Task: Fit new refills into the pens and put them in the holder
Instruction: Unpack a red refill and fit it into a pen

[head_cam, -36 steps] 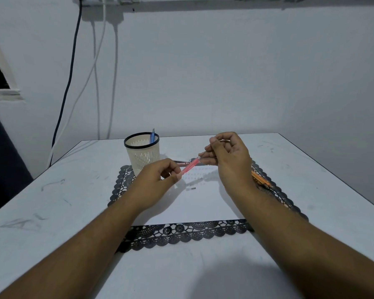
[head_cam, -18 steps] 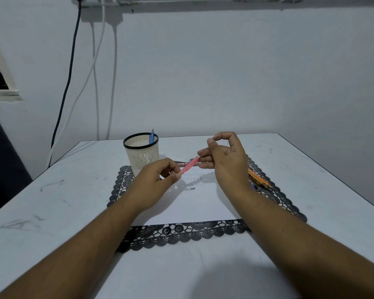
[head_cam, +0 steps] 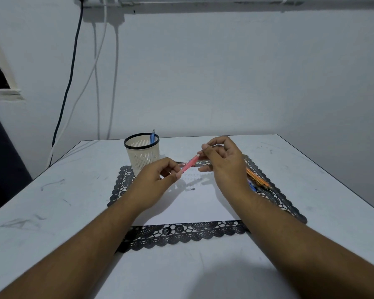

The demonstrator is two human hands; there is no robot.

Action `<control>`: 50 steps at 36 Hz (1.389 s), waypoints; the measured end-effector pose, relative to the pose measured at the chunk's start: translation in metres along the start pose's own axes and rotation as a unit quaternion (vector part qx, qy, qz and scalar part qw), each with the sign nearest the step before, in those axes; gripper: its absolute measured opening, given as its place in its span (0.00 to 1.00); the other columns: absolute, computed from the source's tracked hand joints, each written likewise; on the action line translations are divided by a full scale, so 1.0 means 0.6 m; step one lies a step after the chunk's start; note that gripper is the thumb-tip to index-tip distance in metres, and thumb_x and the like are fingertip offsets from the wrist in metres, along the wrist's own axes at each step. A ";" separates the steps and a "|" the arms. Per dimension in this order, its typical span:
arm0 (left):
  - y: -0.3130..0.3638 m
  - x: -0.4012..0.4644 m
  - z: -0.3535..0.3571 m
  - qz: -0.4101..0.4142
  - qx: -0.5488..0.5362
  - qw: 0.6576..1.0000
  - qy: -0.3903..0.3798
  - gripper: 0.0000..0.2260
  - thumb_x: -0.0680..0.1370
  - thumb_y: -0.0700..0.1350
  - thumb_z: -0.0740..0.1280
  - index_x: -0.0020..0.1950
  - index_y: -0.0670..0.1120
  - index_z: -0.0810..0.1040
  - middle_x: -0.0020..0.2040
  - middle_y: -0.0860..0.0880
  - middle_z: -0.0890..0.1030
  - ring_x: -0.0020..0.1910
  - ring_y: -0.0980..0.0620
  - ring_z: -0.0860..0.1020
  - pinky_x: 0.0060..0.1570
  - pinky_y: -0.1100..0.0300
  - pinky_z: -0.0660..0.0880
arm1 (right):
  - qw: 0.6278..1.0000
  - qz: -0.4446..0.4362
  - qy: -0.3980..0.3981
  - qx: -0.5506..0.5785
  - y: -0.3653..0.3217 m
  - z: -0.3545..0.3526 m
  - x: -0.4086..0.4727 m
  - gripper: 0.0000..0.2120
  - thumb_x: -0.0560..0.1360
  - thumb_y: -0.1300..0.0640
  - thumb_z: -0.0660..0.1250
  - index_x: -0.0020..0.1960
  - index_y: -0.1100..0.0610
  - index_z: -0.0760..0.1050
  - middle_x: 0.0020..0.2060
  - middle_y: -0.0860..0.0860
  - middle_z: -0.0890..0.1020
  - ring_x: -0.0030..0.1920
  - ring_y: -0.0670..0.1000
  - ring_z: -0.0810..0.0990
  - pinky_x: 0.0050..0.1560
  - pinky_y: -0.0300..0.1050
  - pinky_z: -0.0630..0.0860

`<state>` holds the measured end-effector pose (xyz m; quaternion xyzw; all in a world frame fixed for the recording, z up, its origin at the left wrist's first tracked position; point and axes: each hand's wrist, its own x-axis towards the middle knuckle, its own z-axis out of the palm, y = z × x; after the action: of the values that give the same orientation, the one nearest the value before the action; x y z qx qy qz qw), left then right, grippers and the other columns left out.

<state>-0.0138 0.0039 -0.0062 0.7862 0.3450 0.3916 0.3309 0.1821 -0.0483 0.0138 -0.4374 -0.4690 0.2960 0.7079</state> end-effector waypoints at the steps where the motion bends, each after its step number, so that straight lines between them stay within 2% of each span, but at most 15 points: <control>1: 0.000 0.000 0.000 -0.001 -0.002 1.000 0.000 0.03 0.81 0.45 0.70 0.48 0.52 0.81 0.37 0.59 0.78 0.35 0.61 0.73 0.37 0.69 0.69 | 1.000 -0.002 -0.003 -0.009 0.002 0.000 0.000 0.03 0.81 0.60 0.71 0.52 0.59 0.77 0.41 0.56 0.86 0.46 0.57 0.88 0.38 0.52 0.85; 6: -0.002 0.001 -0.001 -0.006 -0.007 1.000 -0.001 0.03 0.81 0.45 0.70 0.49 0.51 0.81 0.37 0.59 0.78 0.35 0.61 0.73 0.37 0.68 0.69 | 0.996 -0.011 -0.038 -0.076 0.012 -0.001 -0.003 0.05 0.82 0.58 0.69 0.49 0.59 0.80 0.41 0.54 0.87 0.45 0.52 0.88 0.36 0.55 0.85; 9: -0.003 0.002 -0.002 -0.007 -0.008 1.000 0.001 0.03 0.81 0.44 0.70 0.49 0.51 0.82 0.36 0.59 0.78 0.34 0.61 0.73 0.37 0.67 0.69 | 0.991 -0.019 -0.055 -0.123 0.016 -0.006 -0.003 0.08 0.83 0.56 0.68 0.48 0.57 0.82 0.41 0.51 0.87 0.46 0.49 0.88 0.35 0.53 0.85; 15: -0.008 0.006 -0.007 -0.021 -0.023 0.999 0.016 0.04 0.81 0.44 0.70 0.47 0.52 0.82 0.37 0.58 0.78 0.34 0.59 0.74 0.38 0.62 0.70 | 0.984 -0.016 -0.064 -0.166 0.021 -0.015 0.007 0.08 0.82 0.55 0.68 0.48 0.53 0.84 0.41 0.49 0.87 0.44 0.49 0.86 0.38 0.55 0.83; 18: -0.010 0.006 -0.011 -0.029 -0.023 0.999 0.022 0.04 0.81 0.44 0.70 0.48 0.52 0.82 0.38 0.56 0.78 0.34 0.58 0.74 0.38 0.60 0.70 | 0.959 0.008 -0.118 -0.258 0.033 -0.024 0.019 0.04 0.80 0.54 0.71 0.47 0.50 0.83 0.38 0.45 0.84 0.40 0.48 0.81 0.40 0.53 0.79; 20: -0.011 0.006 -0.013 -0.035 -0.022 0.999 0.025 0.04 0.81 0.45 0.70 0.48 0.52 0.82 0.39 0.55 0.79 0.35 0.58 0.74 0.37 0.61 0.70 | 0.928 0.041 -0.174 -0.326 0.046 -0.029 0.018 0.03 0.79 0.54 0.73 0.46 0.48 0.83 0.41 0.42 0.83 0.41 0.43 0.79 0.43 0.44 0.74; 24: -0.016 0.007 -0.018 -0.038 0.003 0.999 0.036 0.03 0.81 0.47 0.70 0.47 0.53 0.82 0.41 0.52 0.81 0.37 0.57 0.75 0.39 0.59 0.72 | 0.883 0.071 -0.237 -0.399 0.058 -0.028 0.007 0.02 0.76 0.51 0.75 0.46 0.47 0.83 0.44 0.43 0.83 0.43 0.43 0.79 0.41 0.39 0.71; 27: -0.019 0.008 -0.019 -0.039 0.012 0.999 0.036 0.03 0.81 0.46 0.71 0.47 0.53 0.82 0.40 0.53 0.81 0.37 0.57 0.76 0.40 0.58 0.72 | 0.868 0.039 -0.253 -0.426 0.063 -0.022 0.006 0.04 0.75 0.50 0.76 0.47 0.48 0.83 0.46 0.44 0.81 0.44 0.42 0.77 0.43 0.40 0.71; 32: -0.022 0.009 -0.020 -0.047 0.035 0.998 0.028 0.04 0.80 0.47 0.71 0.47 0.55 0.82 0.40 0.56 0.82 0.38 0.58 0.77 0.42 0.55 0.73 | 0.850 0.011 -0.258 -0.460 0.074 -0.005 0.009 0.03 0.76 0.52 0.74 0.44 0.48 0.81 0.44 0.45 0.81 0.46 0.46 0.79 0.51 0.50 0.79; 35: -0.020 0.008 -0.019 -0.046 0.040 0.998 0.022 0.03 0.81 0.46 0.71 0.47 0.54 0.82 0.39 0.58 0.81 0.36 0.60 0.76 0.41 0.59 0.72 | 0.839 -0.003 -0.261 -0.477 0.073 0.001 0.010 0.04 0.78 0.52 0.72 0.44 0.48 0.81 0.46 0.45 0.81 0.47 0.46 0.79 0.52 0.50 0.79; 37: -0.020 0.008 -0.020 -0.047 0.043 0.998 0.022 0.03 0.80 0.46 0.71 0.47 0.53 0.82 0.38 0.58 0.81 0.36 0.60 0.76 0.41 0.59 0.72 | 0.856 -0.014 -0.242 -0.457 0.071 0.000 0.008 0.05 0.79 0.54 0.70 0.44 0.49 0.80 0.46 0.44 0.81 0.45 0.42 0.78 0.47 0.44 0.76; 39: -0.020 0.007 -0.021 -0.048 0.046 0.998 0.019 0.03 0.80 0.47 0.71 0.47 0.53 0.82 0.38 0.58 0.81 0.36 0.60 0.76 0.41 0.59 0.72 | 0.895 -0.010 -0.199 -0.399 0.065 -0.003 0.008 0.05 0.80 0.56 0.69 0.45 0.50 0.78 0.43 0.44 0.80 0.39 0.40 0.76 0.39 0.36 0.70; 43: -0.020 0.007 -0.023 -0.056 0.054 0.997 0.017 0.04 0.81 0.46 0.71 0.47 0.53 0.82 0.38 0.58 0.82 0.36 0.61 0.76 0.40 0.59 0.70 | 0.944 0.009 -0.141 -0.298 0.053 -0.016 0.022 0.05 0.81 0.57 0.69 0.47 0.52 0.77 0.41 0.48 0.79 0.39 0.45 0.74 0.38 0.35 0.70; 48: -0.019 0.006 -0.023 -0.068 0.069 0.995 0.012 0.03 0.81 0.46 0.70 0.47 0.52 0.81 0.35 0.63 0.79 0.33 0.64 0.74 0.39 0.58 0.68 | 0.950 0.023 -0.139 -0.279 0.057 -0.030 0.031 0.08 0.83 0.60 0.65 0.51 0.53 0.82 0.38 0.44 0.78 0.31 0.37 0.71 0.33 0.30 0.66; 50: -0.020 0.006 -0.023 -0.071 0.075 0.995 0.010 0.04 0.81 0.46 0.70 0.47 0.53 0.81 0.35 0.64 0.79 0.33 0.65 0.74 0.40 0.57 0.69 | 0.939 0.029 -0.153 -0.306 0.062 -0.032 0.032 0.10 0.84 0.59 0.65 0.50 0.49 0.83 0.42 0.40 0.79 0.34 0.34 0.74 0.35 0.28 0.66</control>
<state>-0.0271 0.0168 -0.0078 0.7787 0.4314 0.3479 0.2941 0.2068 -0.0225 -0.0152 -0.5956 -0.6270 0.2222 0.4504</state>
